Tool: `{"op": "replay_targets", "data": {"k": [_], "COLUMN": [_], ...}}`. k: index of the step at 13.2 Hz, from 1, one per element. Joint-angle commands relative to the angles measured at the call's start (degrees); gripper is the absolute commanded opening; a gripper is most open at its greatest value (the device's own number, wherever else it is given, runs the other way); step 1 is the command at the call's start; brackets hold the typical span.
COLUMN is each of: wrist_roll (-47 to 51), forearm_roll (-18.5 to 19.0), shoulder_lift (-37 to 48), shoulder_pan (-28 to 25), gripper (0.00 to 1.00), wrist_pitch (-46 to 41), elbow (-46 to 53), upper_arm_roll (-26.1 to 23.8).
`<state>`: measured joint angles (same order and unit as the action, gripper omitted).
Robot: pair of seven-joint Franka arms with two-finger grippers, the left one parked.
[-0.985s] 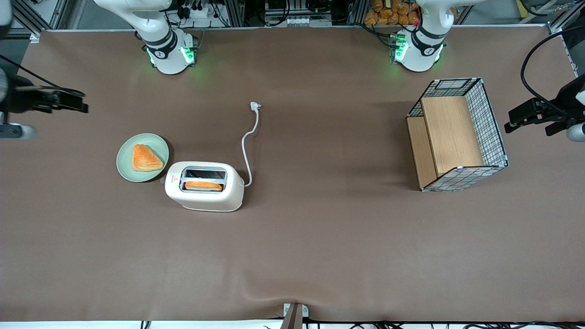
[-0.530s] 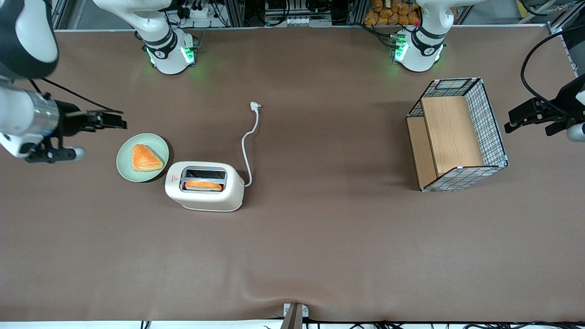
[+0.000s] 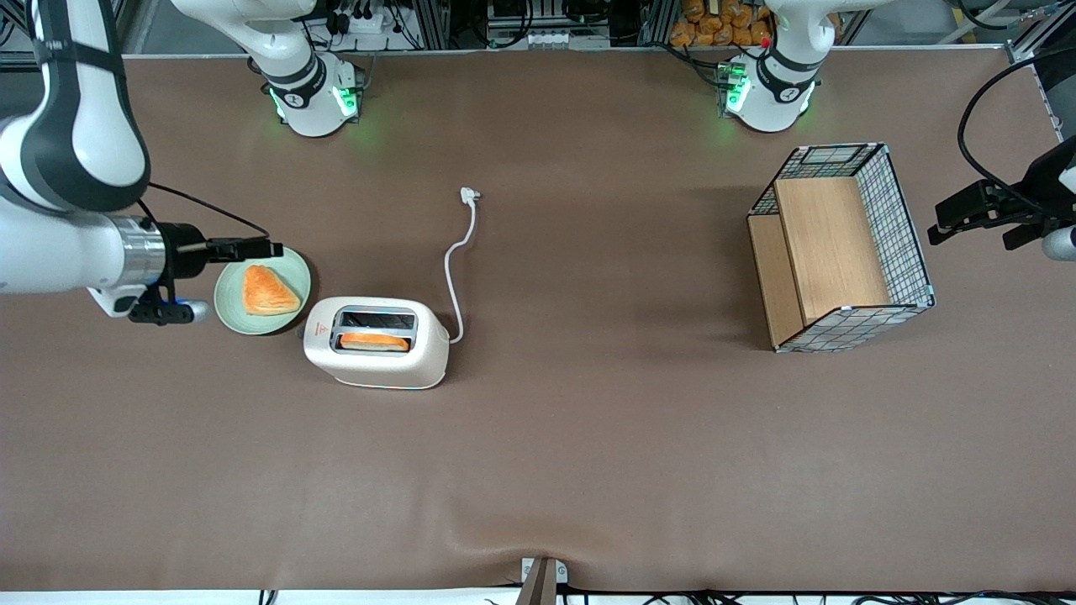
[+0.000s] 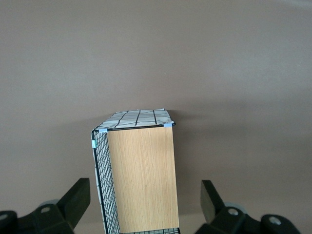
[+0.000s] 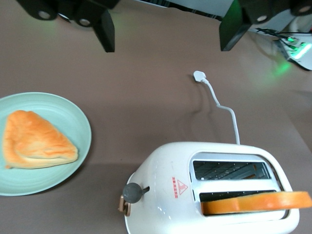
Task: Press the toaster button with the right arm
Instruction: 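Move the right gripper toward the white toaster's side lever, then lower the right gripper onto the toaster's grey lever knob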
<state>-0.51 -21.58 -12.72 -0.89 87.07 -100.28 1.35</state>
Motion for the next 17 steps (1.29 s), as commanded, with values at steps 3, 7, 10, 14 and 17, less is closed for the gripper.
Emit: {"op": "replay_targets", "data": {"k": [3, 7, 10, 14, 17], "wrist_roll": [0.3, -2.3, -4.2, -7.3, -11.5], "forearm_roll": [-4.9, -6.3, -6.3, -7.2, -13.4], "shoulder_lift": [-4.2, -6.3, -7.0, -9.1, -11.1], "shoulder_pan": [0.6, -0.3, -0.3, 1.1, 4.3], "gripper": [0.07, 0.0, 0.0, 0.0, 0.0], "wrist_pitch": [2.0, 4.5, 5.6, 7.8, 8.4], "elbow": [0.2, 0.1, 0.1, 0.1, 0.2], "upper_arm_roll": [-0.3, -0.3, -0.3, -0.3, -0.3]}}
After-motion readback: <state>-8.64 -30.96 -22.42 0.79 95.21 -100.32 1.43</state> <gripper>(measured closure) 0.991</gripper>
